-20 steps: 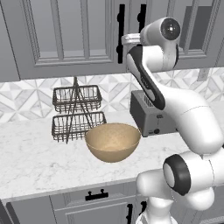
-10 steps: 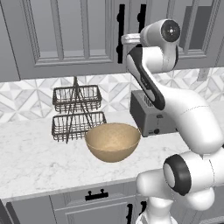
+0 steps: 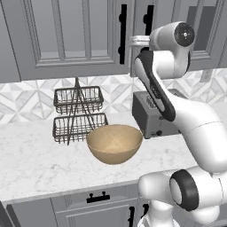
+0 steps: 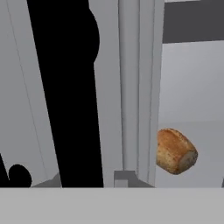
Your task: Open the cabinet, pick up the bread from the cabinet and place it in the basket. Then move the basket to the dining counter.
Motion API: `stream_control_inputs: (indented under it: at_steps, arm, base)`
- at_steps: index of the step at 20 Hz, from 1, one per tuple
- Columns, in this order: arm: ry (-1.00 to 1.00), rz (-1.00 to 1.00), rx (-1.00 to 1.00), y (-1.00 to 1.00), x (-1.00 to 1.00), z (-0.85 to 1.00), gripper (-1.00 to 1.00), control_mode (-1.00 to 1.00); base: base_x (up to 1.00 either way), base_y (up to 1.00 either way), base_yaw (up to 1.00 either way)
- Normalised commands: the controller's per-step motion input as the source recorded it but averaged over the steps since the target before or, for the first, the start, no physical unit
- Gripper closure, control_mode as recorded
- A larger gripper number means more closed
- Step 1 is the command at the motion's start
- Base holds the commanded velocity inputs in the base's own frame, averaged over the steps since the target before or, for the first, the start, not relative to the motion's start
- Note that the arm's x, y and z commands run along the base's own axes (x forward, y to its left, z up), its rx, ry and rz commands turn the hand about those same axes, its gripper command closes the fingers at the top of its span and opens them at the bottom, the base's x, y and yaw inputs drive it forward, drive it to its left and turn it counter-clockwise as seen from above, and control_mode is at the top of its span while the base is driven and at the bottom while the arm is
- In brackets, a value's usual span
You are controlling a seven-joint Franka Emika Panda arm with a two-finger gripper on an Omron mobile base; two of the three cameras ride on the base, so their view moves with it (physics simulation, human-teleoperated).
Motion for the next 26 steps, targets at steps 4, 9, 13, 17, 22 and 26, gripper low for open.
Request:
stream_control_inputs:
  at_steps: [4, 9, 13, 17, 22, 26]
  arm:
    - [0.09, 0.0, 0.1, -0.82, -1.0, 0.53, 1.0, -1.0]
    - [0.13, 0.0, 0.09, -0.89, -1.0, 0.52, 1.0, -1.0]
    - [0.18, 0.0, 0.08, -0.98, -1.0, 0.62, 1.0, -1.0]
    - [0.19, 0.0, 0.11, -1.0, -1.0, 0.4, 1.0, -1.0]
    - [0.07, 0.0, 0.13, -1.0, -1.0, 0.1, 1.0, -1.0]
    - [-0.11, 0.0, 0.16, -1.0, -1.0, 0.0, 1.0, -1.0]
  base:
    - [0.0, 0.0, 0.0]
    - [0.0, 0.0, 0.0]
    - [0.0, 0.0, 0.0]
    - [0.0, 0.0, 0.0]
    - [0.0, 0.0, 0.0]
    - [0.0, 0.0, 0.0]
